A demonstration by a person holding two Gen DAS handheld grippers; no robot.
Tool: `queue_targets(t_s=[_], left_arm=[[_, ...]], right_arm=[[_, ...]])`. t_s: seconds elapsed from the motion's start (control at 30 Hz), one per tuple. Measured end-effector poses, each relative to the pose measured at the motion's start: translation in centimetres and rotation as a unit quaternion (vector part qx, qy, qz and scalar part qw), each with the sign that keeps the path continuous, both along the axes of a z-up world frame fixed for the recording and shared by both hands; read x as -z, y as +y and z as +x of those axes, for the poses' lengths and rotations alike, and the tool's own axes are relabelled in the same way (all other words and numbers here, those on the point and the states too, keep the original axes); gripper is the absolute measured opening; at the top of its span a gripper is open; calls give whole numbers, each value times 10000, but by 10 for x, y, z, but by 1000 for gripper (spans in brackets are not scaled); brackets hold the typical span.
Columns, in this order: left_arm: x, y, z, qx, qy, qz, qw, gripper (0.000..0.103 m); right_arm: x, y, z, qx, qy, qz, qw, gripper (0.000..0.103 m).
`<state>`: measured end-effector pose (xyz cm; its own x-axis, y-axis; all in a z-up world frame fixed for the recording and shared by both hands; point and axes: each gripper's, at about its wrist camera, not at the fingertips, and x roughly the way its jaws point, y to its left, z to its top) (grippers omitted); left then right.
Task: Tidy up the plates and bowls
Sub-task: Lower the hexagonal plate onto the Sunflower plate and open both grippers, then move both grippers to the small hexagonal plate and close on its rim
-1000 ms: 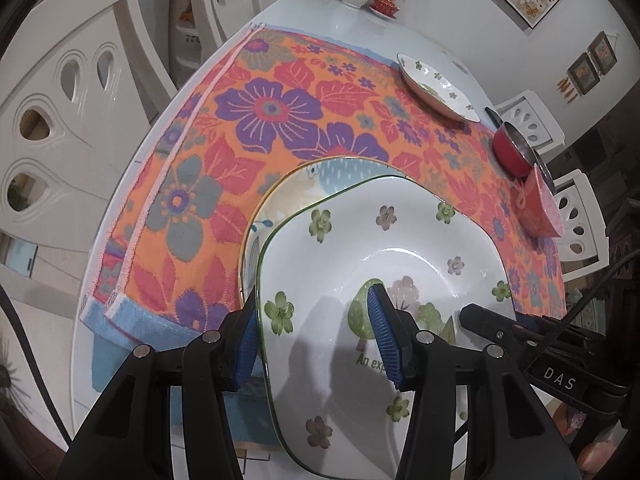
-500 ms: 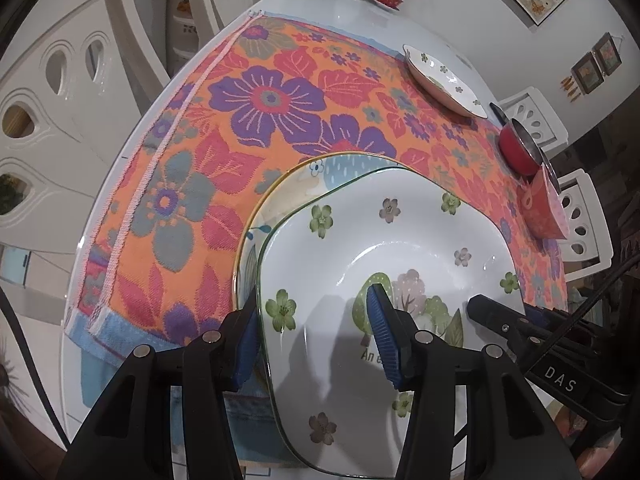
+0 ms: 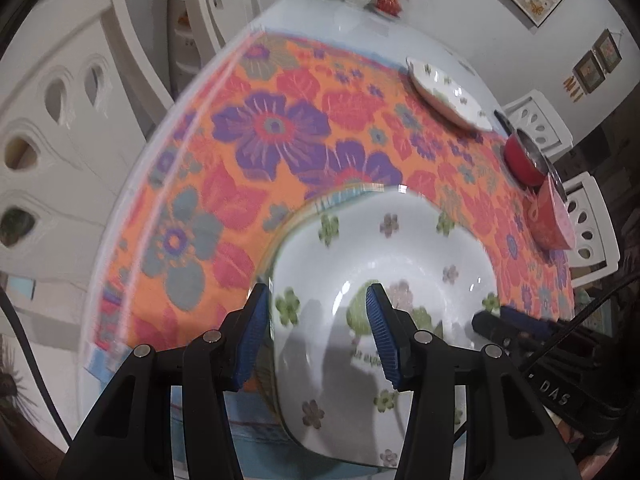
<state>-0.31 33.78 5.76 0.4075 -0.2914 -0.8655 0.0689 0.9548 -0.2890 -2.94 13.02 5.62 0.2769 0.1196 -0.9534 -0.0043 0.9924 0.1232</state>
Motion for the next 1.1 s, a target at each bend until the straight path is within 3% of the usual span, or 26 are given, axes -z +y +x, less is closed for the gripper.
queue_targets(t_s=[0.3, 0.57, 0.8, 1.03, 1.1], left_arm=[[-19, 12, 19, -111, -174, -31, 9998, 46], [-40, -2, 39, 173, -347, -92, 9992, 46], [-68, -11, 73, 366, -642, -95, 9972, 46], [-110, -30, 133, 748, -1156, -122, 9904, 48], [-122, -37, 150, 869, -1304, -196, 9874, 48]], right_arm=[[-1, -1, 5, 110, 87, 46, 9999, 32], [-6, -5, 17, 233, 96, 178, 9995, 32], [-41, -22, 51, 411, -248, 48, 9988, 32], [-85, -62, 102, 1047, -758, 33, 9916, 32], [-96, -73, 118, 1254, -865, 44, 9883, 36]])
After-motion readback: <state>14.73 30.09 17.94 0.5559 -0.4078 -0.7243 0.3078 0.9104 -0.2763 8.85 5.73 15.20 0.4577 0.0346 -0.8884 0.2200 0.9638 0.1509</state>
